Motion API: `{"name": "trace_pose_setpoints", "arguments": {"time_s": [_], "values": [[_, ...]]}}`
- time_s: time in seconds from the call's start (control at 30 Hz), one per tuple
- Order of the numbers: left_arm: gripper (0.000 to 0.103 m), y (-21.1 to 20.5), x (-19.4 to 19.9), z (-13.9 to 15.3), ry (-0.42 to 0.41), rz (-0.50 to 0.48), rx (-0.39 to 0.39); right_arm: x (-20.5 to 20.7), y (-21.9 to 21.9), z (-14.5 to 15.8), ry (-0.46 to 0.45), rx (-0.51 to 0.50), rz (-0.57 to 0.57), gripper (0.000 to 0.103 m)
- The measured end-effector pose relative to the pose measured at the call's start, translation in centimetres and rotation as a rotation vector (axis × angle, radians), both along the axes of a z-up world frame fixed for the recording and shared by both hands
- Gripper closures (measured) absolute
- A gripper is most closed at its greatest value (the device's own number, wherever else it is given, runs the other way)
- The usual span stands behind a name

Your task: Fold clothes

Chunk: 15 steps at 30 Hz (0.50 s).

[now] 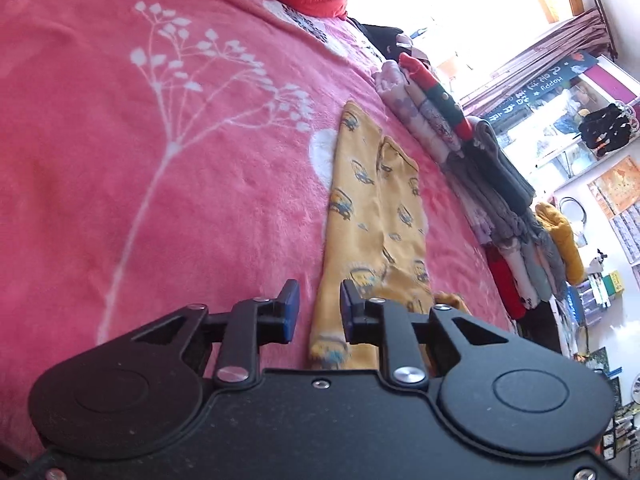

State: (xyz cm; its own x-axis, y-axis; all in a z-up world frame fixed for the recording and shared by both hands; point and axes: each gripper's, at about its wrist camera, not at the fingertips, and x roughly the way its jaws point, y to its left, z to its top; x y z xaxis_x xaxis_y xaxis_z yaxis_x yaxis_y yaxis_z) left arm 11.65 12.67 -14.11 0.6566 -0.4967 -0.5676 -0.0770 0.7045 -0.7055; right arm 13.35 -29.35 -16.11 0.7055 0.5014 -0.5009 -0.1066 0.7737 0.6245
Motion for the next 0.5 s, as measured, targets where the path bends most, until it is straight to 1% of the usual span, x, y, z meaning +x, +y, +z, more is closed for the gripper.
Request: {"name": "trace_pose_setpoints", "arguments": {"time_s": [0.03,0.07,0.1,0.13,0.17,0.2,0.23,0.27,0.33,0.4,0.47,0.5], "values": [[0.084,0.0,-0.4,0.2,-0.004,-0.005,-0.002,0.0,0.1,0.1,-0.005,-0.008,0.000,0.061],[0.083,-0.3,-0.9,0.6,-0.023,-0.015,0.018,0.1,0.3,0.3,-0.010,-0.017,0.000,0.061],[0.083,-0.8,-1.3,1.3,-0.051,-0.039,0.069,0.1,0.4,0.4,-0.015,-0.025,-0.001,0.062],[0.082,-1.3,-1.7,1.9,-0.080,-0.063,0.119,0.1,0.6,0.6,-0.020,-0.034,-0.001,0.065],[0.080,-2.0,-2.3,2.6,-0.113,-0.096,0.181,0.1,0.7,0.7,-0.025,-0.042,-0.001,0.075],[0.076,-3.2,-3.0,3.1,-0.157,-0.154,0.272,0.2,0.8,0.8,-0.030,-0.048,-0.002,0.082],[0.074,-4.4,-3.7,3.7,-0.202,-0.212,0.363,0.2,0.7,0.8,-0.036,-0.045,-0.007,0.091],[0.073,-5.6,-4.5,4.1,-0.245,-0.272,0.456,0.3,0.7,0.9,-0.045,-0.049,-0.011,0.094],[0.073,-8.3,-6.1,3.9,-0.322,-0.394,0.652,0.4,0.6,1.1,-0.061,-0.035,-0.016,0.097],[0.073,-10.6,-7.4,2.9,-0.372,-0.483,0.842,0.6,0.5,1.2,-0.074,-0.022,-0.021,0.097],[0.073,-12.2,-8.3,1.6,-0.417,-0.530,1.029,0.8,0.4,1.4,-0.088,0.001,-0.026,0.097],[0.073,-12.6,-8.5,0.9,-0.430,-0.538,1.104,0.9,0.3,1.5,-0.095,0.013,-0.028,0.097]]}}
